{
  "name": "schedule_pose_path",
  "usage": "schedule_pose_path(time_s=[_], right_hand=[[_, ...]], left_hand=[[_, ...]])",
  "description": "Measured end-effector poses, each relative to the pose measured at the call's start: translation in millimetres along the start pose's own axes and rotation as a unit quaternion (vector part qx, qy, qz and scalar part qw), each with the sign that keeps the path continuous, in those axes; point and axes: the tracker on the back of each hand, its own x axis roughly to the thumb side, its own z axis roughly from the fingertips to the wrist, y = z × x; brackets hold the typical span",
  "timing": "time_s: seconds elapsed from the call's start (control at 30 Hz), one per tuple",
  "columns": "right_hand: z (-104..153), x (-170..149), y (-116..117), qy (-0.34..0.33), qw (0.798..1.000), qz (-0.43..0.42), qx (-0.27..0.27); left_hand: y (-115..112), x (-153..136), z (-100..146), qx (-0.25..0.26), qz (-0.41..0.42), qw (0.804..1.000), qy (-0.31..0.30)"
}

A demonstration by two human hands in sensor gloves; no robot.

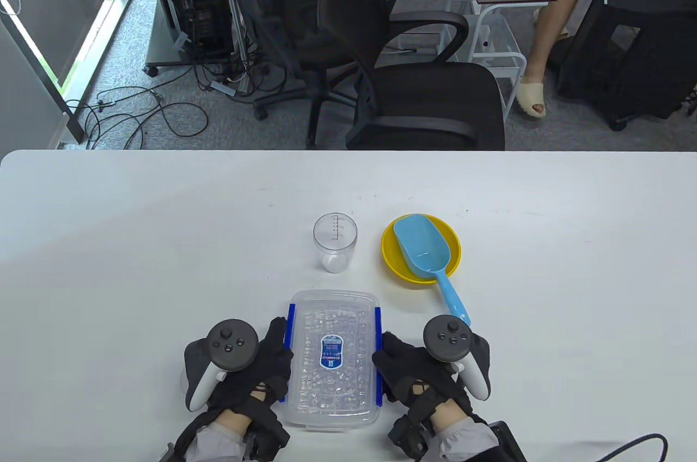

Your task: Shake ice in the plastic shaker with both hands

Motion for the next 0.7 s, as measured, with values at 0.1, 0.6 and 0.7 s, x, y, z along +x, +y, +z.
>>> schedule_pose_path(time_s=[0.1,0.6,0.7], right_hand=[[1,0,0,0.001,1.0,0.003,-0.002],[-1,-13,-6,0.04,0.998,-0.052,-0.011],[1,-8,-8,0.049,0.998,-0.028,-0.022]], left_hand=[[0,0,0,-0.001,0.002,1.0,-0.001],[1,-18,-8,-0.024,0.073,0.996,0.042],[1,-7,-4,-0.006,0.002,0.999,0.036]])
